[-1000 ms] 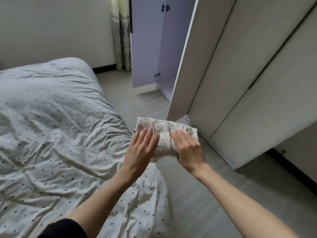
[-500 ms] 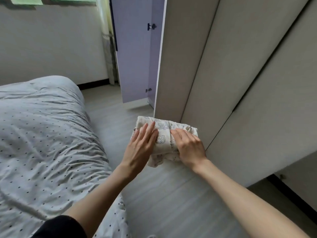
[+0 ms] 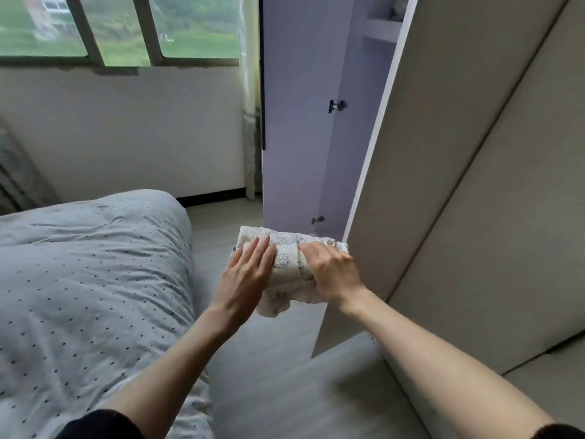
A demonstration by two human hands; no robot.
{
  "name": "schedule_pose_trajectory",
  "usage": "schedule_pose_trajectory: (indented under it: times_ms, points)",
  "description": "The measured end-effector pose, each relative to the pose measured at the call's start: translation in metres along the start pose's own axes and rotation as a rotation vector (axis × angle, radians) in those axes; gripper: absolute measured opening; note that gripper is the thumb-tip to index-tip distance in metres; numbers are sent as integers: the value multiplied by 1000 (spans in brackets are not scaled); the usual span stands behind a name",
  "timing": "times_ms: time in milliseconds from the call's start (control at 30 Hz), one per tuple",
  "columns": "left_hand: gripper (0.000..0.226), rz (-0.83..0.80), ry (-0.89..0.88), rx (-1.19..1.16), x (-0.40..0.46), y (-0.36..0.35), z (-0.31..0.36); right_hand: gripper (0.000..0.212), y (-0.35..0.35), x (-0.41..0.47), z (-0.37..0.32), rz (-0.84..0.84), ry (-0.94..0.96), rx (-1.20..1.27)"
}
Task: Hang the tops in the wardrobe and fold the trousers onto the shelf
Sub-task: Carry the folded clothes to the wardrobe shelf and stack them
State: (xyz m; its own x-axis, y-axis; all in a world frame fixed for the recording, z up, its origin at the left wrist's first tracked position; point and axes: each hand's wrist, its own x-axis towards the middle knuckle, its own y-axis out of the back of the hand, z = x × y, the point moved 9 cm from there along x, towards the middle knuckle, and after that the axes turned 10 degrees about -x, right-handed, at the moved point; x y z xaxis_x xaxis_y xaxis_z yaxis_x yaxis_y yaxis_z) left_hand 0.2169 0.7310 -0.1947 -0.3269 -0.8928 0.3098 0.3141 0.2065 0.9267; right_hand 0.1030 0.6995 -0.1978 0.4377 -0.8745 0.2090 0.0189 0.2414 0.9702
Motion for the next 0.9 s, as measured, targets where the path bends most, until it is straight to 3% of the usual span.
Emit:
schedule_pose_trajectory:
  times_ms: [67, 433, 667, 900]
  points:
    - [65, -7, 42, 9, 31, -6, -30, 48, -7, 47, 3, 20, 43, -45]
    - [50, 46, 42, 46, 259, 1, -165, 49, -24, 300, 79, -23, 2, -61]
    - [46, 58, -61, -17, 394, 3, -206, 52, -19, 407, 143, -74, -86, -54]
    - [49, 34, -293, -47, 558, 11, -212, 57, 11, 498, 245, -84, -333, -36]
